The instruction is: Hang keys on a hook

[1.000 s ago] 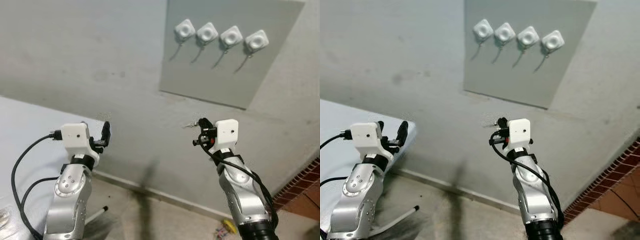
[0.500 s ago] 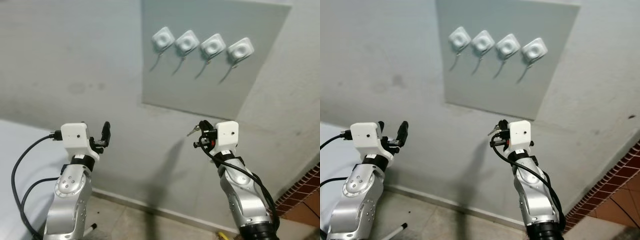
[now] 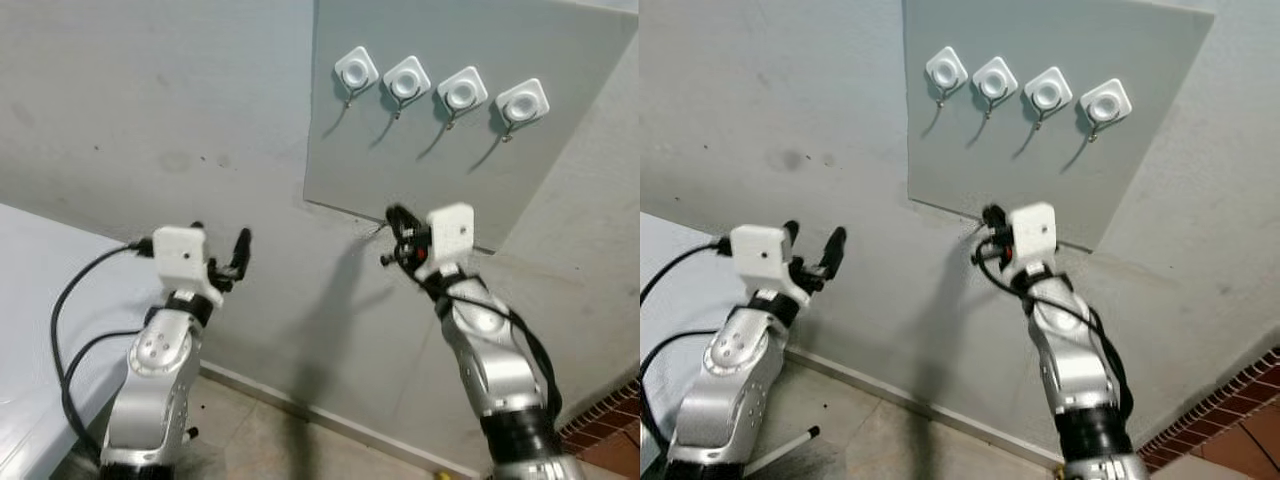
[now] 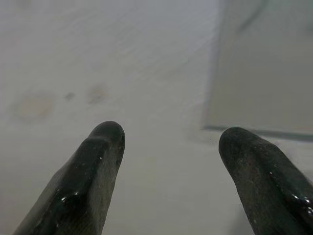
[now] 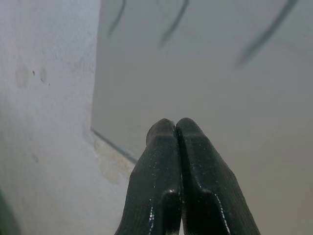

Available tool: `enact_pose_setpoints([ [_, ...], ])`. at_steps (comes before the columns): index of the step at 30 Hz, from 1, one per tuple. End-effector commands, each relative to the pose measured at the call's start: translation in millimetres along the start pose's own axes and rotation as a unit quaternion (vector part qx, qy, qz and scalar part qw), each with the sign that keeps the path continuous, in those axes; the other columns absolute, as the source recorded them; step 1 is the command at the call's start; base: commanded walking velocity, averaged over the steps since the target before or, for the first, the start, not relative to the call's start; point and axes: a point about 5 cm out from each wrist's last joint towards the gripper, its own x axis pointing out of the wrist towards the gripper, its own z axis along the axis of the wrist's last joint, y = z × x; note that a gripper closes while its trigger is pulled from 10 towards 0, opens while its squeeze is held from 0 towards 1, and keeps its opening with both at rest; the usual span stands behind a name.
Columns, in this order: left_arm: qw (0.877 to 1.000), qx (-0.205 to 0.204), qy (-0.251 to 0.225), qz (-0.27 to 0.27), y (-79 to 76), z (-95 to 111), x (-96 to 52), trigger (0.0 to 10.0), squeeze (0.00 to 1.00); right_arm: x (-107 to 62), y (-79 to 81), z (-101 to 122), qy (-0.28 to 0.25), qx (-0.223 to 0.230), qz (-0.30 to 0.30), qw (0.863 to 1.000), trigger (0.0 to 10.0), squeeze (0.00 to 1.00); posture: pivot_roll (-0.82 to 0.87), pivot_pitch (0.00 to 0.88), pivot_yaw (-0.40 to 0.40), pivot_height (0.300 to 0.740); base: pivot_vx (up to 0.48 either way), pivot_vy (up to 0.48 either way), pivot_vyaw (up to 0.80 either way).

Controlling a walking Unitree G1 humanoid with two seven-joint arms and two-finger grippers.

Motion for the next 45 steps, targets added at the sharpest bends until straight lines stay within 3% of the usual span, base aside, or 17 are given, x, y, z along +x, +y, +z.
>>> enact_pose_setpoints([
  [1,1.000,0.015,-0.013,-0.023,-5.4,7.7,3.8,10.0,0.00,5.2,-4.3,4.0,-0.005,-0.001,0.004,1.000,10.0,0.00,-0.04,0.000,-0.053,0.740,0.000,0.000,0.00],
  [10,0.998,0.013,-0.024,-0.050,-12.5,15.7,9.9,10.0,0.00,18.5,-4.6,17.0,-0.027,-0.003,0.019,0.999,10.0,0.00,-0.04,0.000,-0.050,0.740,0.000,0.000,0.00],
  [13,0.997,0.010,-0.038,-0.062,-17.1,26.8,18.0,10.0,0.00,36.6,-2.9,40.7,-0.068,0.013,0.048,0.996,10.0,0.00,-0.04,0.000,-0.042,0.740,0.000,0.000,0.00],
  [23,0.996,0.022,-0.057,-0.073,-21.6,39.0,25.5,10.0,0.00,46.8,-7.4,67.2,-0.129,0.083,0.061,0.986,10.0,0.00,-0.04,0.000,-0.045,0.740,0.000,0.000,0.00],
  [31,0.993,0.025,-0.067,-0.089,-28.1,44.5,25.1,10.0,0.00,44.0,-10.9,74.8,-0.154,0.125,0.073,0.977,10.0,0.00,-0.04,0.000,-0.048,0.740,0.000,0.000,0.00],
  [45,0.991,0.027,-0.071,-0.109,-35.1,47.5,21.9,10.0,0.00,29.3,-5.6,64.4,-0.139,0.143,0.109,0.974,10.0,0.00,-0.04,0.000,-0.041,0.740,0.000,0.000,0.00],
])
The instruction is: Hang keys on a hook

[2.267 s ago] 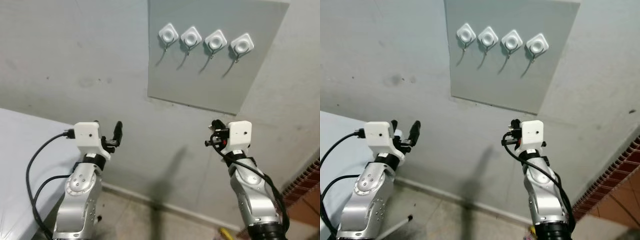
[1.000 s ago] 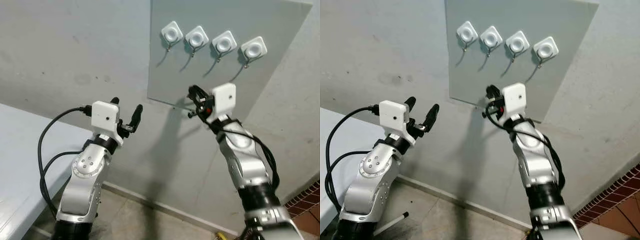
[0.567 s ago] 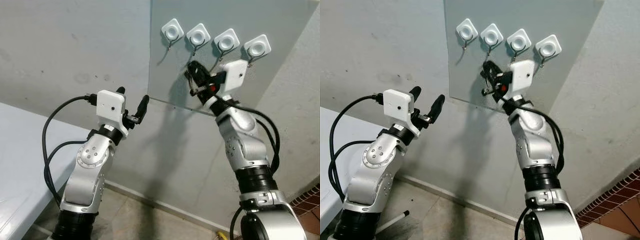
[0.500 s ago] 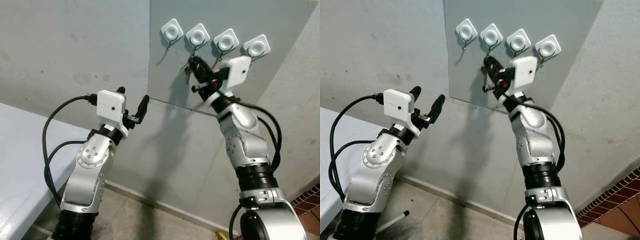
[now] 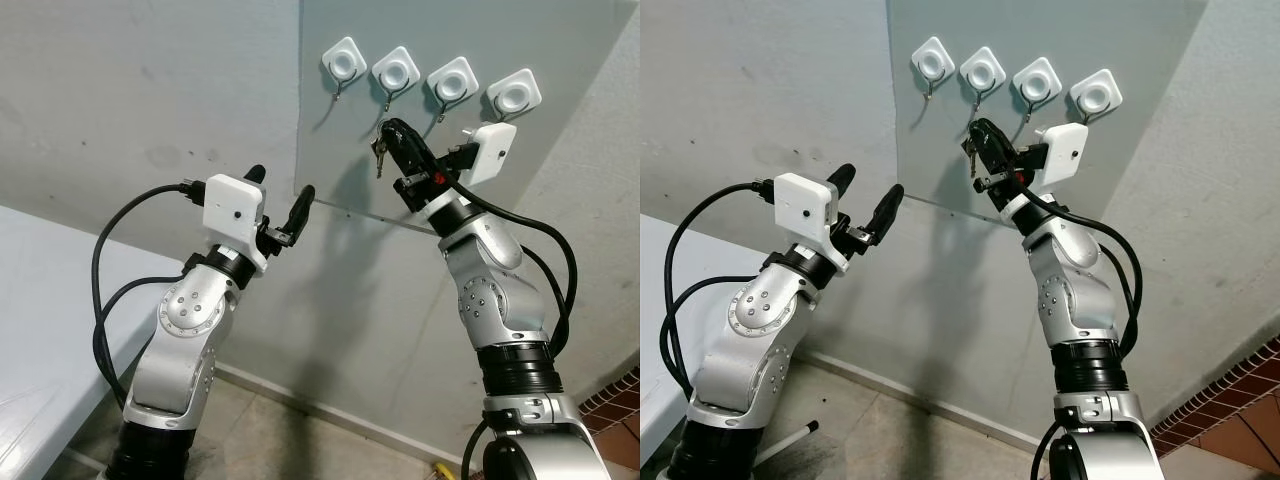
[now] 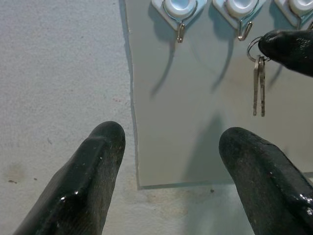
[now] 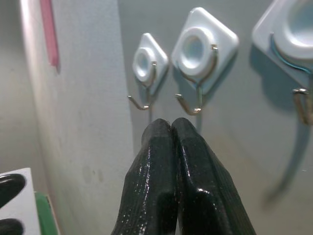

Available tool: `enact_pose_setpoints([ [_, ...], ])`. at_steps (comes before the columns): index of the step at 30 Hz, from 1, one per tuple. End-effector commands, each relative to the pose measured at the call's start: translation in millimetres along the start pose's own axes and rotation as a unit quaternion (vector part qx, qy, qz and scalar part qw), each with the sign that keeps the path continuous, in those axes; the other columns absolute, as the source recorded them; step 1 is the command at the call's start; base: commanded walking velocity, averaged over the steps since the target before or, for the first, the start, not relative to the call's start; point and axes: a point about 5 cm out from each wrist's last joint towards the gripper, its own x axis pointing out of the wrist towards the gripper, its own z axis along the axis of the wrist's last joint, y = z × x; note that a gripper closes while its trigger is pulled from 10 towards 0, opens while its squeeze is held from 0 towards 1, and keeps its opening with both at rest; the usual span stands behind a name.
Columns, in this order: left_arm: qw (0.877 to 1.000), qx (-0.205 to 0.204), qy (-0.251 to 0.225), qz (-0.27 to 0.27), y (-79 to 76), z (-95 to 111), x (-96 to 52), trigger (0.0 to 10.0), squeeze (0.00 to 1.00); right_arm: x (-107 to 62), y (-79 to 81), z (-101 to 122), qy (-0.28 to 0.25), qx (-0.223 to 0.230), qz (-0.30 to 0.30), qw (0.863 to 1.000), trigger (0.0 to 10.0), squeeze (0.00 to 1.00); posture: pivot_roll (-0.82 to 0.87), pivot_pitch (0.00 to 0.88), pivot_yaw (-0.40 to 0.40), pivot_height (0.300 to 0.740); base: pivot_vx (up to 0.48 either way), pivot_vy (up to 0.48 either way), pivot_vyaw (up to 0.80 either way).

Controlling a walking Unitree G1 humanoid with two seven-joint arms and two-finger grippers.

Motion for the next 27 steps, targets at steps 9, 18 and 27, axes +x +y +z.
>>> enact_pose_setpoints([
  [9,1.000,0.004,-0.014,-0.025,-6.8,10.2,4.9,10.0,0.00,7.6,5.8,14.5,-0.038,0.045,0.002,0.998,10.0,0.00,-0.04,0.000,-0.040,0.740,0.000,0.000,0.00],
  [18,0.999,0.005,-0.017,-0.030,-9.3,11.7,5.5,10.0,0.00,12.8,5.5,21.1,-0.057,0.073,-0.007,0.996,10.0,0.00,-0.04,0.000,-0.041,0.740,0.000,0.000,0.00],
  [27,0.999,0.003,-0.017,-0.030,-9.4,12.2,6.1,10.0,0.00,17.0,1.6,26.7,-0.067,0.097,-0.017,0.993,10.0,0.00,-0.03,0.000,-0.043,0.740,0.000,0.000,0.00],
])
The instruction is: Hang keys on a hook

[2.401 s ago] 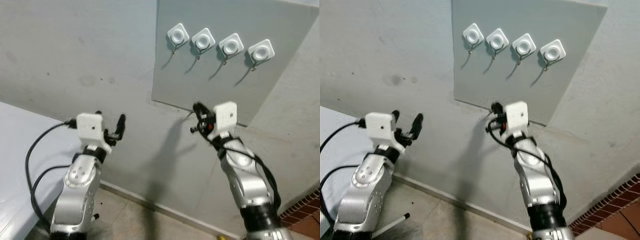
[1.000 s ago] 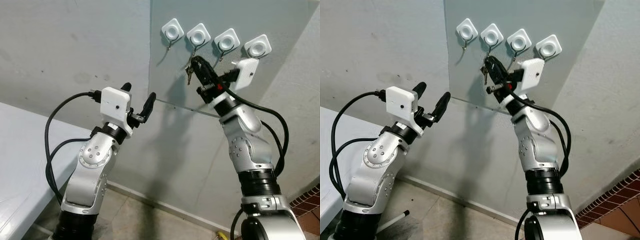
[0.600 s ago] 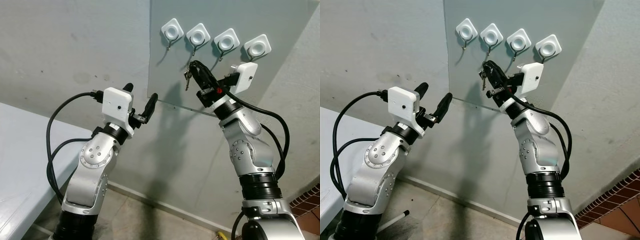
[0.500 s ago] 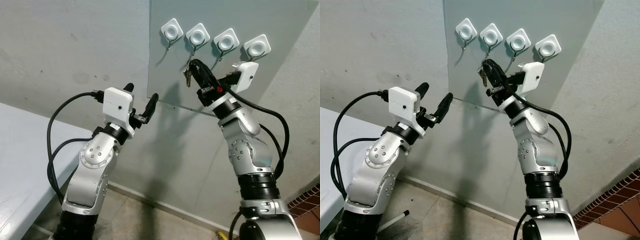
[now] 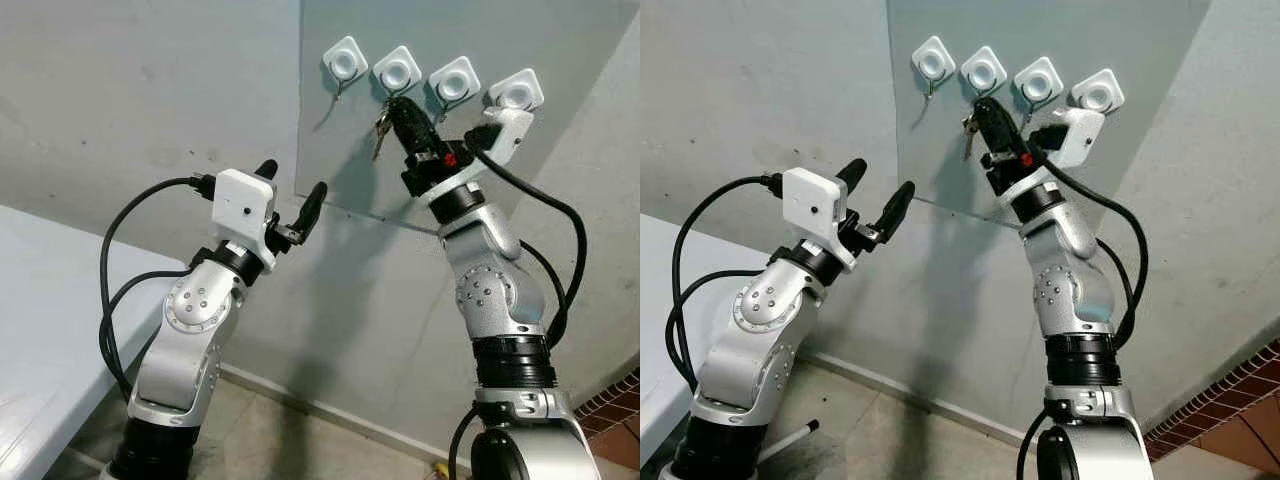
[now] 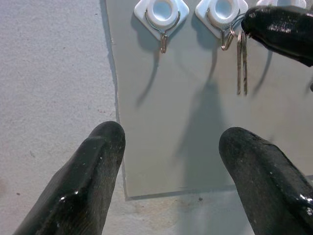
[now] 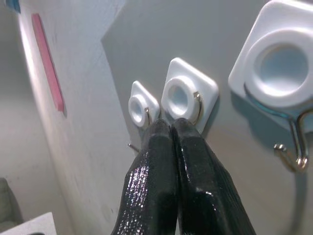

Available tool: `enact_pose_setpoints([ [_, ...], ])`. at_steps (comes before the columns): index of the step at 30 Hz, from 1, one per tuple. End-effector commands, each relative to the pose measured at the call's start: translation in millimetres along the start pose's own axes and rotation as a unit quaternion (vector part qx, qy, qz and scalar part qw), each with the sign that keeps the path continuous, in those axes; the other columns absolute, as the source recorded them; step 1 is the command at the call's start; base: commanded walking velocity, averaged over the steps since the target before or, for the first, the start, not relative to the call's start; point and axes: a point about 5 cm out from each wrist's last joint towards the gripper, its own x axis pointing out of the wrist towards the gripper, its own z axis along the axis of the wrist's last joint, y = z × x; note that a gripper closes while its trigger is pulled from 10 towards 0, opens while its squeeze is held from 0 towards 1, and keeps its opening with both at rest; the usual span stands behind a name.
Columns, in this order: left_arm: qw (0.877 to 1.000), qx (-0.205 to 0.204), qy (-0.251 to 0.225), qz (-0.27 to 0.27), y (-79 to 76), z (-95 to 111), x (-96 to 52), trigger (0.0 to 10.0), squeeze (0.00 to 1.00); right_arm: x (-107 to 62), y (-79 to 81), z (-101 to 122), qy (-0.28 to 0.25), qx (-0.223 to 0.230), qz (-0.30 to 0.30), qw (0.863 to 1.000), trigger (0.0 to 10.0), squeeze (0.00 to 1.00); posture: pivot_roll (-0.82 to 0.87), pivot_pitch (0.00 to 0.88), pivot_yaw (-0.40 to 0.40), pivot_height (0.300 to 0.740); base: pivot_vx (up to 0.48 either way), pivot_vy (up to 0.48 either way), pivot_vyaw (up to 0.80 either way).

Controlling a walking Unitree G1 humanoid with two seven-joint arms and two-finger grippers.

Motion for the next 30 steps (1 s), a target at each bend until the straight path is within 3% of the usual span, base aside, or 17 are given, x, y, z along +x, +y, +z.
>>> enact_pose_setpoints([
  [1,1.000,0.003,-0.007,-0.008,-2.4,5.6,1.9,10.0,0.00,6.3,2.7,8.8,-0.015,0.008,0.005,1.000,10.0,0.00,-0.03,0.000,-0.044,0.740,0.000,0.000,0.00],
  [16,1.000,0.003,-0.009,-0.002,-0.9,7.6,1.2,10.0,0.00,9.1,-0.6,5.0,0.006,0.025,-0.008,1.000,10.0,0.00,-0.03,0.000,-0.051,0.740,0.000,0.000,0.00],
  [30,1.000,0.002,-0.010,0.005,1.7,9.9,1.3,10.0,0.00,4.3,-13.3,-6.9,0.040,0.069,-0.062,0.995,10.0,0.00,-0.02,0.000,-0.048,0.740,0.000,0.000,0.00],
])
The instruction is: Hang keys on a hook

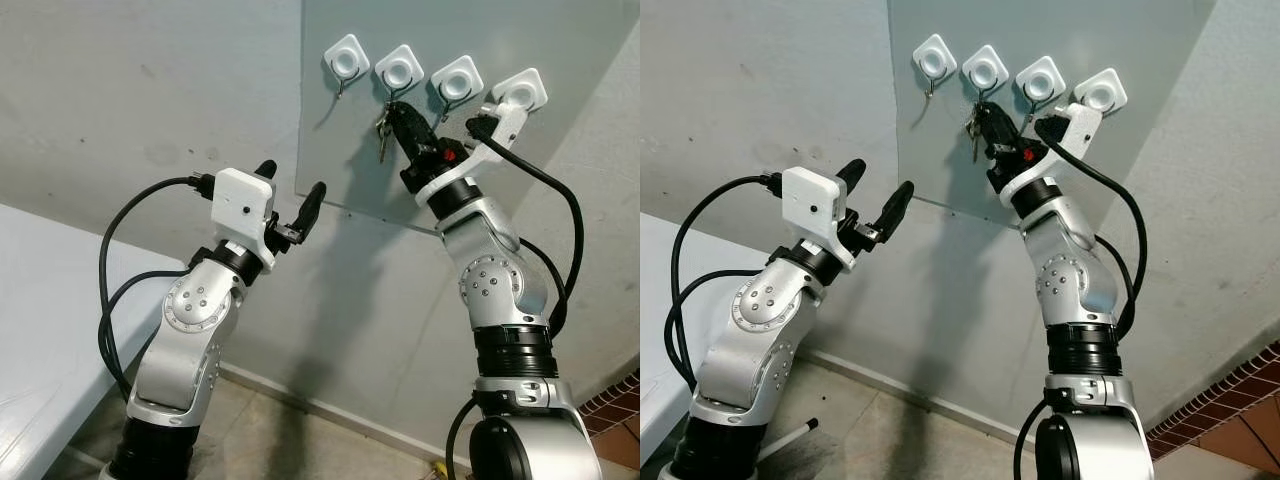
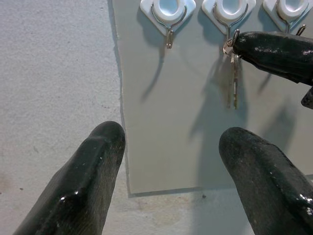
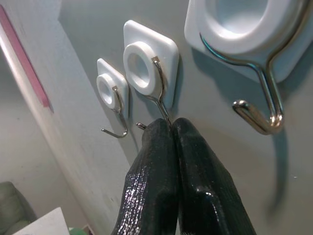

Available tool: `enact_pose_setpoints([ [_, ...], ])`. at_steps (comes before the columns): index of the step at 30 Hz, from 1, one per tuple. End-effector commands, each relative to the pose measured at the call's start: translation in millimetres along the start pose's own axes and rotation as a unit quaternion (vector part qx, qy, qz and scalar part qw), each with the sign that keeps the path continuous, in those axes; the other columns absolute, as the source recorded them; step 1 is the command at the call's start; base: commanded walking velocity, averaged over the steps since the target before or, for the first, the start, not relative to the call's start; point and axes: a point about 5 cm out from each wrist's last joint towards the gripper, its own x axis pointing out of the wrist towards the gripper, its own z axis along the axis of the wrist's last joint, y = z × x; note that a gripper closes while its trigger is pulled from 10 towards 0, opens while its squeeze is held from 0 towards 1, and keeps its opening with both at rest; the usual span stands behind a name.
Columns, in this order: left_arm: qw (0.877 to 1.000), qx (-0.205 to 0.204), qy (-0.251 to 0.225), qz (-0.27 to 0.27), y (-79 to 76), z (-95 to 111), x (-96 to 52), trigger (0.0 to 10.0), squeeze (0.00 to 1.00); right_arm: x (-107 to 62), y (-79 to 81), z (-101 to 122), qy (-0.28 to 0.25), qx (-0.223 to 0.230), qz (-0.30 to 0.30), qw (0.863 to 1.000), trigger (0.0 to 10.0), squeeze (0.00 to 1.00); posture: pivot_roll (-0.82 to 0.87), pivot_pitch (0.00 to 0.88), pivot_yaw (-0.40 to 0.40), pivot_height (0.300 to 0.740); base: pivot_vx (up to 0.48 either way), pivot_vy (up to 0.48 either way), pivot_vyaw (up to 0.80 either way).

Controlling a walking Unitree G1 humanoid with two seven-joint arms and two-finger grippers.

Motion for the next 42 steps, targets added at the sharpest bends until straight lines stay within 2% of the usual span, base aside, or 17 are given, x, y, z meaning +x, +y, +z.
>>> enact_pose_setpoints([
  [1,1.000,0.003,-0.015,0.001,0.3,9.3,1.5,10.0,0.00,1.6,-3.3,2.4,-0.003,0.013,-0.015,1.000,10.0,0.00,-0.02,0.000,-0.048,0.740,0.000,0.000,0.00],
  [8,1.000,0.002,-0.014,0.003,0.9,9.4,1.7,10.0,0.00,1.2,-6.2,0.9,-0.005,0.041,-0.029,0.999,10.0,0.00,-0.02,0.000,-0.047,0.740,0.000,0.000,0.00],
  [9,1.000,0.001,-0.014,0.005,1.2,9.4,1.5,10.0,0.00,0.6,-6.4,0.0,-0.005,0.045,-0.029,0.999,10.0,0.93,-0.02,0.000,-0.047,0.740,0.000,0.000,0.00],
  [10,1.000,0.001,-0.013,0.006,1.5,9.1,1.1,10.0,0.00,-0.7,-6.1,-1.7,-0.005,0.048,-0.027,0.998,10.0,1.00,-0.02,0.000,-0.048,0.740,0.000,0.000,0.00],
  [26,0.999,0.000,-0.004,0.034,4.9,3.8,-2.3,10.0,0.00,-12.0,-4.9,-14.4,0.002,0.022,-0.021,1.000,10.0,1.00,-0.02,0.000,-0.051,0.740,0.000,0.000,0.00],
  [27,0.999,-0.002,0.004,0.049,6.3,-2.1,-6.1,10.0,0.00,-18.7,-9.7,-21.2,0.016,0.013,-0.030,0.999,10.0,1.00,-0.02,0.000,-0.051,0.740,0.000,0.000,0.00],
  [30,0.998,-0.006,0.011,0.063,7.6,-6.7,-9.3,10.0,0.00,-24.0,-13.2,-26.8,0.026,0.005,-0.037,0.999,10.0,1.00,-0.02,0.000,-0.048,0.740,0.000,0.000,0.00],
  [32,0.996,-0.007,0.025,0.087,10.7,-16.6,-14.7,10.0,0.00,-32.5,-18.2,-37.7,0.043,-0.022,-0.049,0.998,10.0,1.00,-0.02,0.000,-0.049,0.740,0.000,0.000,0.00],
  [39,0.990,-0.009,0.056,0.127,18.7,-36.1,-23.8,10.0,0.00,-46.9,-27.0,-56.4,0.079,-0.070,-0.062,0.992,10.0,1.00,-0.02,0.000,-0.049,0.740,0.000,0.000,0.00],
  [41,0.979,-0.019,0.096,0.178,28.9,-61.3,-38.1,10.0,0.00,-63.6,-36.2,-74.9,0.112,-0.087,-0.082,0.987,10.0,1.00,-0.02,0.000,-0.046,0.740,0.000,0.000,0.00],
  [42,0.978,-0.020,0.100,0.184,30.0,-64.1,-39.9,10.0,0.00,-65.5,-37.1,-76.8,0.116,-0.088,-0.084,0.986,10.0,1.00,-0.02,0.000,-0.046,0.740,0.000,0.000,0.00],
])
